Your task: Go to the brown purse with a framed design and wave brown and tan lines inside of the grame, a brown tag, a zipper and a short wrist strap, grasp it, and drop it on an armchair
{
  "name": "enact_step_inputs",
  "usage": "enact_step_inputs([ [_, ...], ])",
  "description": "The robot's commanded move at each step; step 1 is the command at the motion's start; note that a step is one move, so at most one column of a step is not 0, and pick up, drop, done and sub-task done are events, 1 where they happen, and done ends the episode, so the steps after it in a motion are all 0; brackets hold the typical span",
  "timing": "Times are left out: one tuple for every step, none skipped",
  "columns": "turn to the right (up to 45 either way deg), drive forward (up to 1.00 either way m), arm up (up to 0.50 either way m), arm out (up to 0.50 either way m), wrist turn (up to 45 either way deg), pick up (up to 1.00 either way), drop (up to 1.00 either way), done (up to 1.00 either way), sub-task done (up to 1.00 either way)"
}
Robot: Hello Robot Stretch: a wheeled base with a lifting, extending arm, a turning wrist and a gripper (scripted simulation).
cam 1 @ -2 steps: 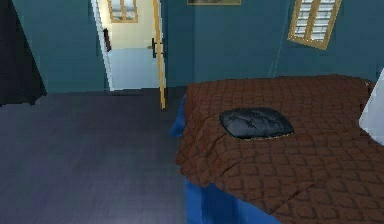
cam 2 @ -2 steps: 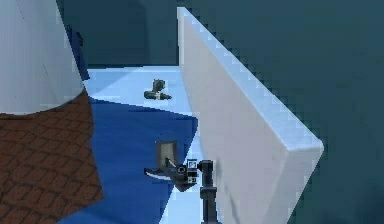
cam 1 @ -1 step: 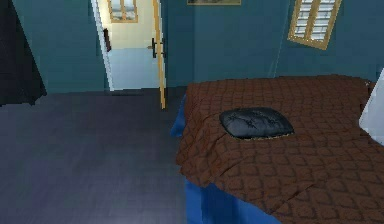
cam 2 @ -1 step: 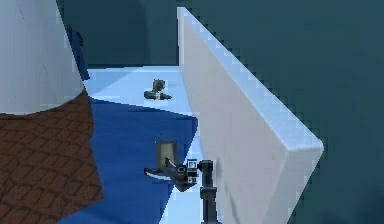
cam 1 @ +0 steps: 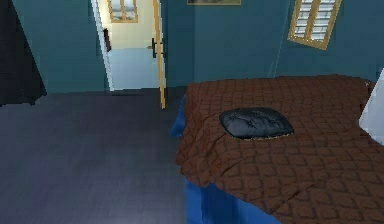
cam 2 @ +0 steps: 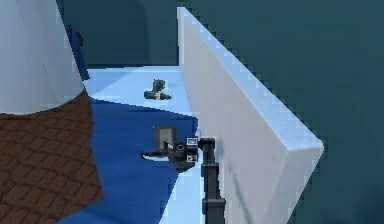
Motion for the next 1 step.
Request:
enact_step_inputs([
  [0.0, 0.0, 0.28, 0.0, 0.0, 0.0, 0.0, 0.0, 0.0],
])
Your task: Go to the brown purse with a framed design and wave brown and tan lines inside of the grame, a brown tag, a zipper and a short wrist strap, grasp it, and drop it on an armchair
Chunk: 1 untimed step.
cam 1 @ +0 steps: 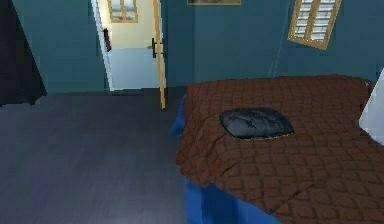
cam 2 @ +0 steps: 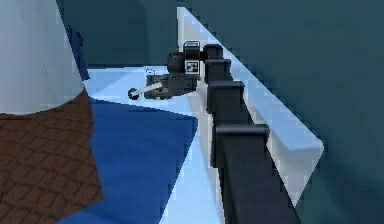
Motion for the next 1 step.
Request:
enact_step_inputs([
  [0.0, 0.0, 0.0, 0.0, -45.0, 0.0, 0.0, 0.0, 0.0],
])
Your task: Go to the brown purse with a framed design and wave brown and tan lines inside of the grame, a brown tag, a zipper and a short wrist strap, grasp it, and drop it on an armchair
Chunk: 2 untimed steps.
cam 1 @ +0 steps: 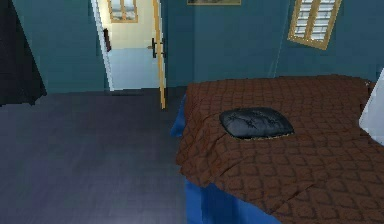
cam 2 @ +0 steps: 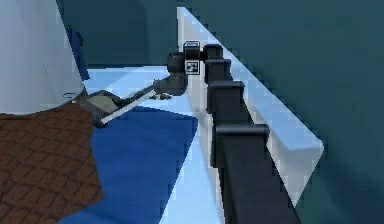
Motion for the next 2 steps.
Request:
enact_step_inputs([
  [0.0, 0.0, 0.0, 0.0, -45.0, 0.0, 0.0, 0.0, 0.0],
  [0.0, 0.0, 0.0, 0.0, -3.0, 0.0, 0.0, 0.0, 0.0],
])
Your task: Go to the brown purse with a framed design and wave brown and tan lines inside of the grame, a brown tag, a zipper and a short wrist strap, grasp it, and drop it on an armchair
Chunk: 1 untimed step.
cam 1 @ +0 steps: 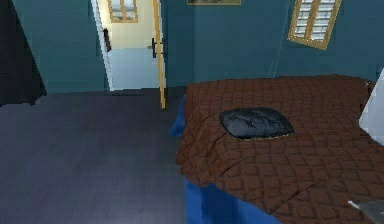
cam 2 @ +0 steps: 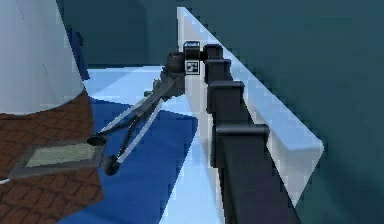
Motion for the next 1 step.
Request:
enact_step_inputs([
  [0.0, 0.0, 0.0, -0.34, 0.0, 0.0, 0.0, 0.0, 0.0],
])
